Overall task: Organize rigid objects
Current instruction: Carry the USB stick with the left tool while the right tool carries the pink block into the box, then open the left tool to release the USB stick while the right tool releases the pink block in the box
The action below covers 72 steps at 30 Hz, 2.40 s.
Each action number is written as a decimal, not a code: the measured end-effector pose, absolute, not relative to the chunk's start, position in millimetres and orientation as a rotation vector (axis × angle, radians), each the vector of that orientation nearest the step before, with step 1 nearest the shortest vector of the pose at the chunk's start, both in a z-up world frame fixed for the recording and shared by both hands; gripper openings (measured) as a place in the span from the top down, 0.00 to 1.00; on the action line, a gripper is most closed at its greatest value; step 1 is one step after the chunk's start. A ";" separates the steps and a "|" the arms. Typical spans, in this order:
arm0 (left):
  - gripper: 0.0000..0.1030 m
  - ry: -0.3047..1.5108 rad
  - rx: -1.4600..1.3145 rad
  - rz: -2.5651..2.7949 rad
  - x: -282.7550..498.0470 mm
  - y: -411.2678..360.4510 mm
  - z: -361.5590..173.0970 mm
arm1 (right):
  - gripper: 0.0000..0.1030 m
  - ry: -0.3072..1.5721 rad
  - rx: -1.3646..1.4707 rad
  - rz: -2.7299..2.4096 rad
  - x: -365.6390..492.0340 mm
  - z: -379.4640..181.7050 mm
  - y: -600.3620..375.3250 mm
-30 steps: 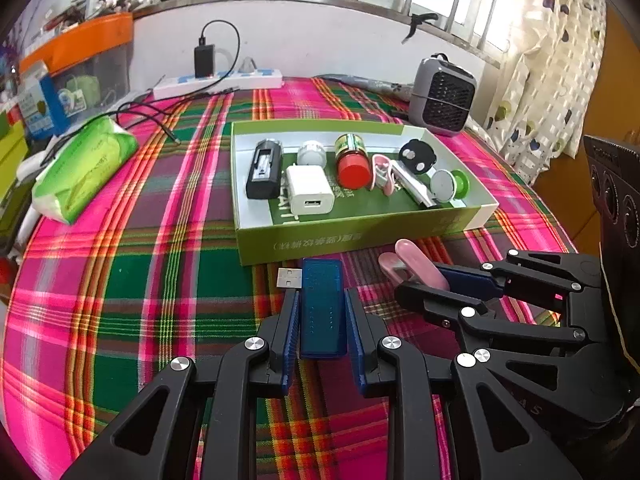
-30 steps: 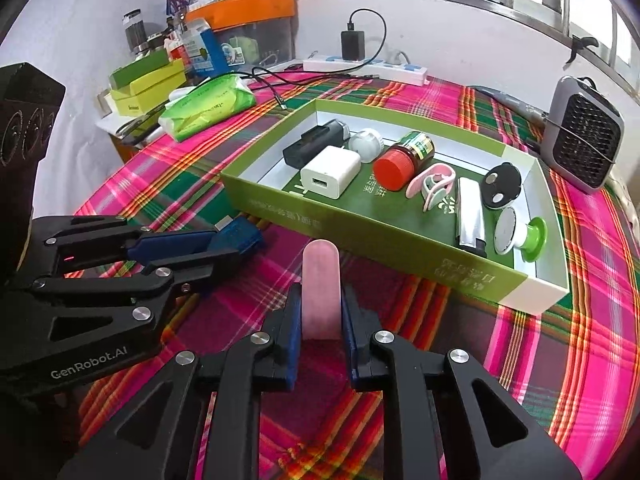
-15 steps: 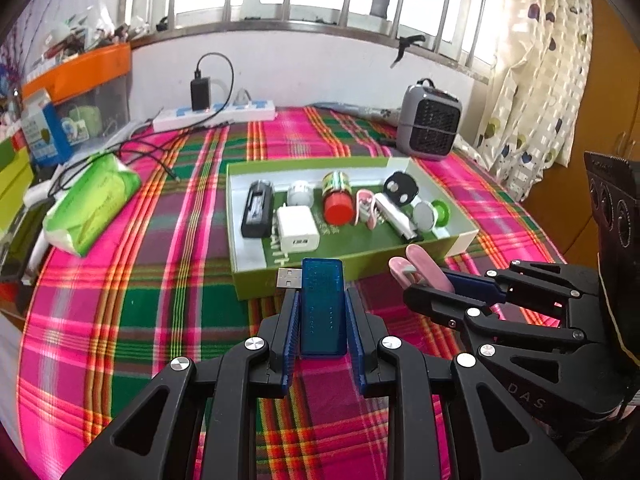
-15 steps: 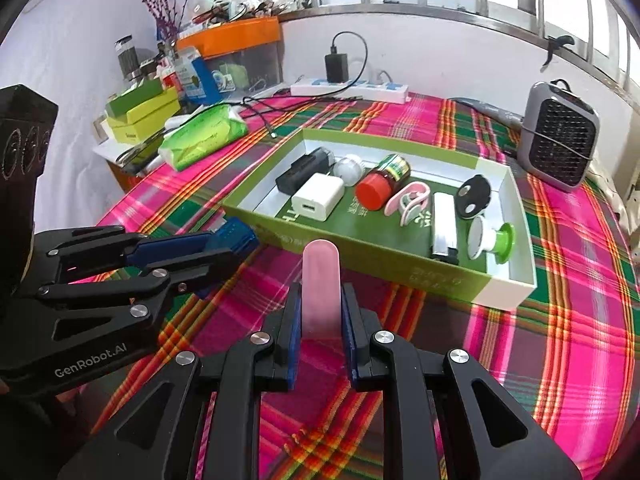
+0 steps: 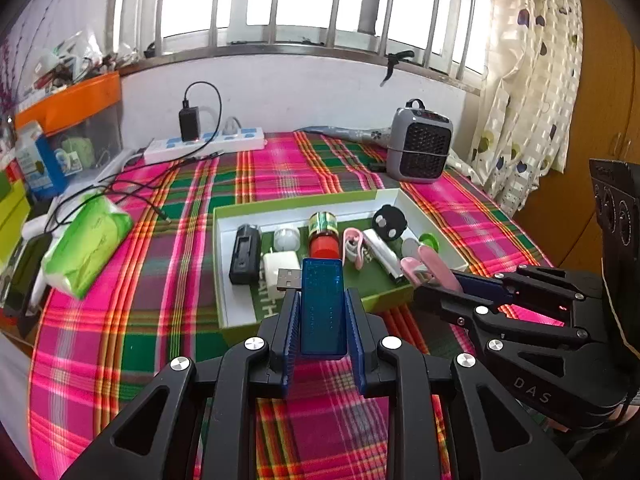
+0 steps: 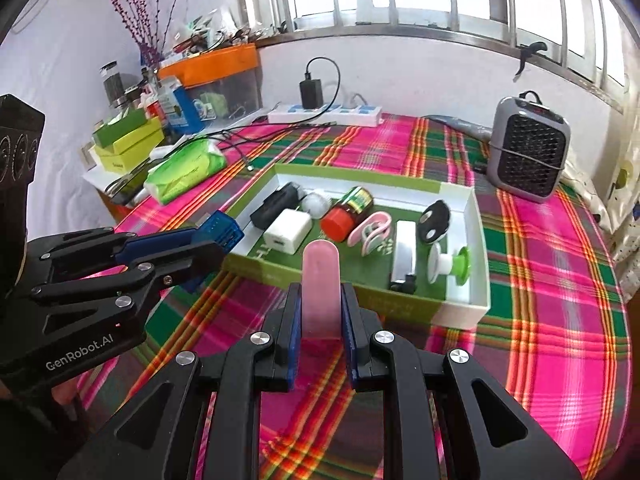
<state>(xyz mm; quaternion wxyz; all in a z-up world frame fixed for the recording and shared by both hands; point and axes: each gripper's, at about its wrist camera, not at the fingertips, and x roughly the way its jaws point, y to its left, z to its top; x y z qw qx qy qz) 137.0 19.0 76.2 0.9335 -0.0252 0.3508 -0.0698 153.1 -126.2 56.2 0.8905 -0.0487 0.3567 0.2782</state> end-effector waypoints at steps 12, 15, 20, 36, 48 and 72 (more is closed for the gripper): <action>0.79 0.724 -0.061 -0.143 166.2 17.3 73.8 | 0.82 0.740 -0.070 0.533 176.3 57.6 -138.9; 0.79 0.740 -0.069 -0.148 175.7 18.6 69.8 | 0.82 0.746 -0.061 0.519 184.0 56.1 -140.3; 0.79 0.766 -0.068 -0.144 190.0 17.7 60.5 | 0.82 0.765 -0.049 0.511 198.5 52.0 -138.5; 0.79 0.817 -0.039 -0.134 214.7 10.6 37.5 | 0.82 0.837 -0.062 0.516 229.0 29.8 -129.4; 0.80 0.832 -0.031 -0.128 222.0 8.4 30.5 | 0.82 0.881 -0.083 0.502 241.6 19.2 -129.4; 0.77 0.835 -0.042 -0.133 224.2 6.2 30.8 | 0.82 0.874 -0.094 0.485 245.9 17.1 -129.1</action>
